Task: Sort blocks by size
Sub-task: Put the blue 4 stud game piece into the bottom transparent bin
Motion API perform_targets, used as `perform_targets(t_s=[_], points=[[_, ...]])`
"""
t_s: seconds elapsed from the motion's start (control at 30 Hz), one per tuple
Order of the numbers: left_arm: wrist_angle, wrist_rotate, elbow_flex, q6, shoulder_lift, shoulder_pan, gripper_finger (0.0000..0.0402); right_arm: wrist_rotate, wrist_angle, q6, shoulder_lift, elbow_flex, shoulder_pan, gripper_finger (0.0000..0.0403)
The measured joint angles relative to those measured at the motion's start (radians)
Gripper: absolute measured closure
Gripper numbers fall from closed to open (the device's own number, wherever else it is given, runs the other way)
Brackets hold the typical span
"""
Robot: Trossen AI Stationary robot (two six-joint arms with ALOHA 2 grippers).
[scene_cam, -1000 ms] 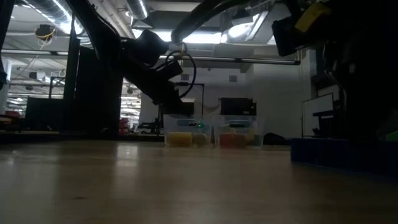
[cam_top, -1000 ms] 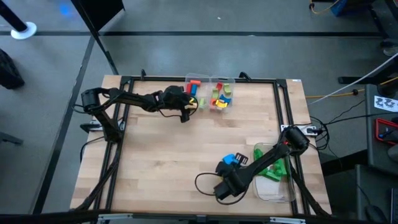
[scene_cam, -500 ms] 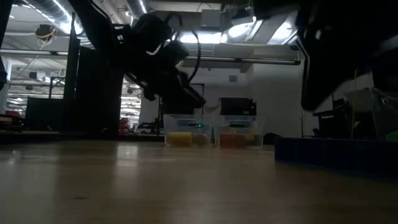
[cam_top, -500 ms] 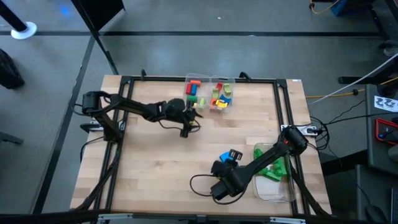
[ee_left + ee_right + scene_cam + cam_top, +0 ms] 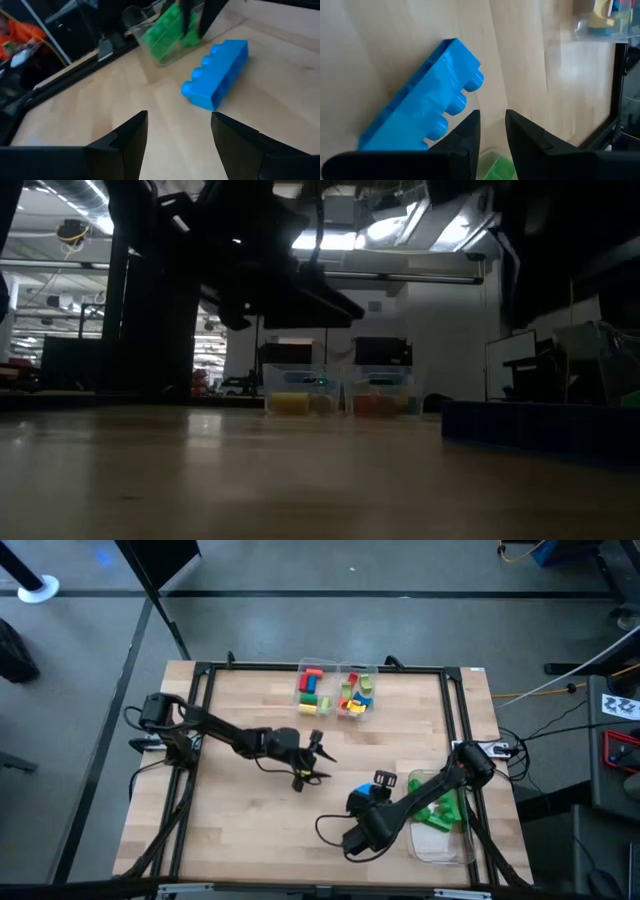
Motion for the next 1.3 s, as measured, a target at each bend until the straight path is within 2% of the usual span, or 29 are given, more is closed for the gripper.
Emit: perform_targets(t_s=[0.17,0.23,0.53,0.83,1.3], points=[[0.019,-0.003,0.000,-0.001,0.040,-0.027,0.0199,-0.079,0.009,-0.001,0.000,-0.060,-0.014,0.0311],[0.016,-0.007,0.000,-0.001,0.042,-0.030,0.0199,-0.133,0.051,-0.004,0.001,-0.089,-0.019,0.0311],[0.007,-0.036,0.000,0.001,0.041,-0.032,0.0199,-0.242,0.235,-0.058,0.001,-0.156,-0.018,0.0311],[0.001,-0.036,0.000,0.002,0.041,-0.032,0.0199,-0.244,0.381,-0.070,-0.006,-0.173,-0.019,0.0311],[-0.008,-0.010,0.000,0.002,0.041,-0.099,0.0199,-0.194,0.563,-0.284,-0.001,-0.157,-0.089,0.0311]])
